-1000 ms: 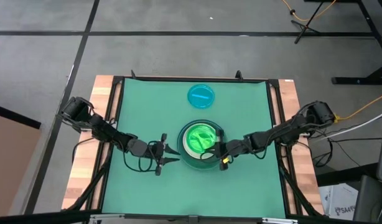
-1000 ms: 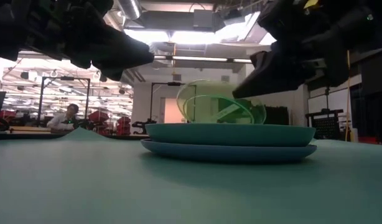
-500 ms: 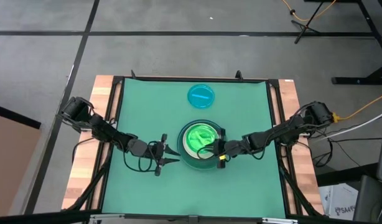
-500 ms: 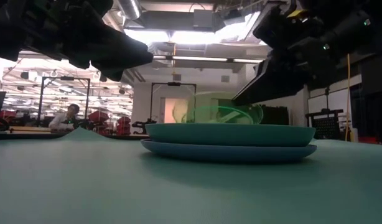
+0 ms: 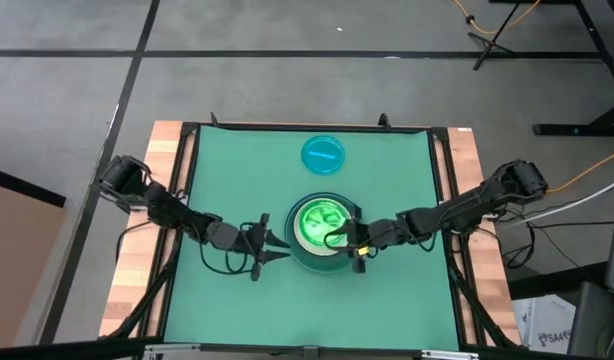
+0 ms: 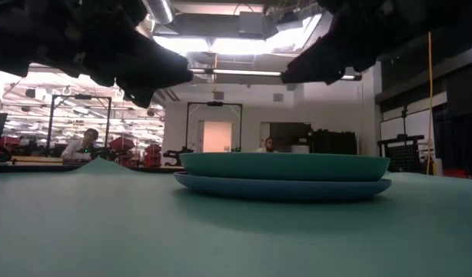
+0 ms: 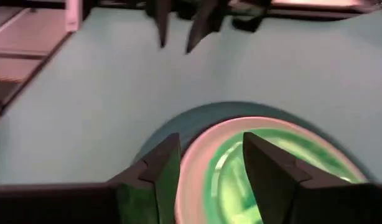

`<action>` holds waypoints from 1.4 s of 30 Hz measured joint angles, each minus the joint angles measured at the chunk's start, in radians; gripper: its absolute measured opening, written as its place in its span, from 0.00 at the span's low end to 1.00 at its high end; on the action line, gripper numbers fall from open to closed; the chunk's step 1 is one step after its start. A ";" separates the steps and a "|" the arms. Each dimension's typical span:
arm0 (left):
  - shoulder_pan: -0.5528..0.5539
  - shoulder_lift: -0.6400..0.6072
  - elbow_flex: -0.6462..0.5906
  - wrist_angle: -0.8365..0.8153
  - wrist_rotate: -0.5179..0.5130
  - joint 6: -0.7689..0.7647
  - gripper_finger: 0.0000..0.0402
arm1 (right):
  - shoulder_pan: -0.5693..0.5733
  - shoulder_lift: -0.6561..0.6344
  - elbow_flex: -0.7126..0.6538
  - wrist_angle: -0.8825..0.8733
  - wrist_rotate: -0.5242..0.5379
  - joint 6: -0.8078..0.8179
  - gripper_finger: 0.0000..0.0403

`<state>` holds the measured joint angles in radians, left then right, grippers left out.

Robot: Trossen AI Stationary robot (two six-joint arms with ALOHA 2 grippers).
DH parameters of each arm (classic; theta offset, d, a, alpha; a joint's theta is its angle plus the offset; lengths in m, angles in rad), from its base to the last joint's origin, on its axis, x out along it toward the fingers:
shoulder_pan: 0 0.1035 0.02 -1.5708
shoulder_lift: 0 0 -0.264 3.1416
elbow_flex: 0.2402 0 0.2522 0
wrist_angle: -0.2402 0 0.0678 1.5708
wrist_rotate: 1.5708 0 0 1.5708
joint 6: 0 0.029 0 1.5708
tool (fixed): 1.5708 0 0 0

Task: Stack plastic plates
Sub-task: Stack the blue transparent plate on top of the green transparent plate

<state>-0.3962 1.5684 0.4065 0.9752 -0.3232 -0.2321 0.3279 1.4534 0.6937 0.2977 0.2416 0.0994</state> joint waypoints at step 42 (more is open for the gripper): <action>0.045 0.000 0.001 -0.040 -0.025 0.006 0.24 | -0.920 0.319 0.209 -0.300 -0.159 0.484 0.42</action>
<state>-0.3515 1.5684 0.4075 0.9347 -0.3483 -0.2256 -0.5923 1.7724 0.9023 -0.0028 0.0827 0.5835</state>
